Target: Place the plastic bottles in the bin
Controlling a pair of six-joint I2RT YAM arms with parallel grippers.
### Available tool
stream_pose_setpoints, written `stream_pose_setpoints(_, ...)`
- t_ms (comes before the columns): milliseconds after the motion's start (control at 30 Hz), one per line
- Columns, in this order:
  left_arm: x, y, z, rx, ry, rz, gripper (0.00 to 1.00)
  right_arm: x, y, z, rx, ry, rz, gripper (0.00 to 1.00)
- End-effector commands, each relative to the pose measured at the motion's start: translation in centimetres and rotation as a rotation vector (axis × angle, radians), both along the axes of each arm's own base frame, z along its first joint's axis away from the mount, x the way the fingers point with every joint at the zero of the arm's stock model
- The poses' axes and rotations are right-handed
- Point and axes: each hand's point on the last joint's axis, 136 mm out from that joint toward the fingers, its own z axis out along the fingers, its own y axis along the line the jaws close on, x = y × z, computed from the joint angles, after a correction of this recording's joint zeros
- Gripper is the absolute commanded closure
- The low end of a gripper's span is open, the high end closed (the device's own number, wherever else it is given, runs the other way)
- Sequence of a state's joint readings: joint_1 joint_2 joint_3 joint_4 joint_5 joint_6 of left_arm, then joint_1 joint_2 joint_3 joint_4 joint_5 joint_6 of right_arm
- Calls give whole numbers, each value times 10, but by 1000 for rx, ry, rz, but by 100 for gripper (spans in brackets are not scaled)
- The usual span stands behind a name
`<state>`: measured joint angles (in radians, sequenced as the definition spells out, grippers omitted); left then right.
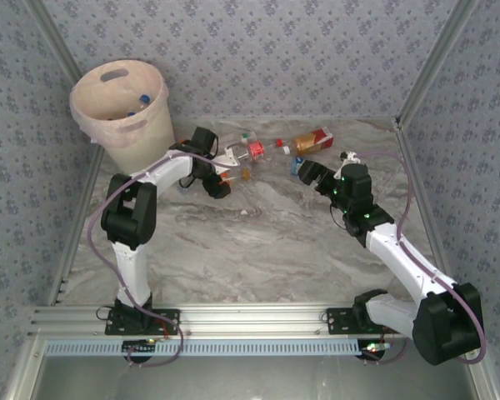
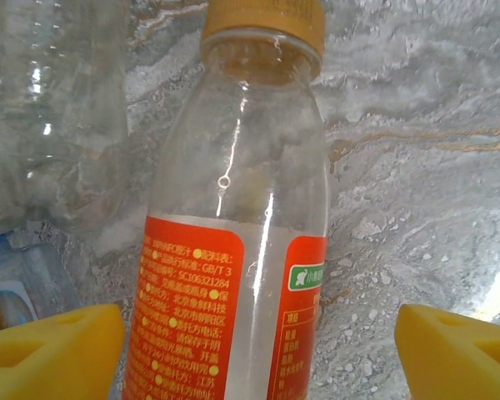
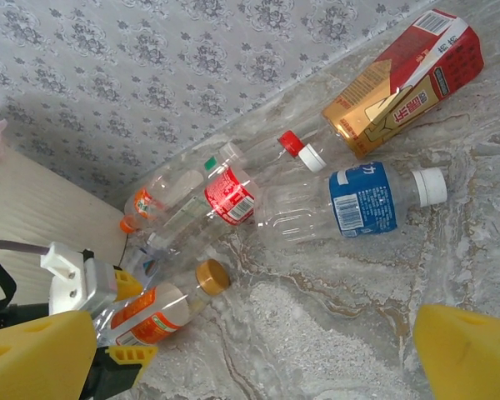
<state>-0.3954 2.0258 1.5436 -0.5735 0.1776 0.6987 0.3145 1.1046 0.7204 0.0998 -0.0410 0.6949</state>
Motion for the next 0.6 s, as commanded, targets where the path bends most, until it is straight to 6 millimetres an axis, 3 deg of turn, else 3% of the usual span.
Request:
stream_pose_setpoints(0,10,4,-5,67,-66,-17,21,-2,-3,3,-11,-9,-1,0)
stream_pose_setpoints(333,13,10,-40,198,-104,-29,30,0,-2,-4,-2,16,3,0)
stream_pose_setpoints(567,16,5,-31,137,-118,7,50,-1,-1,-7,2,28,4,0)
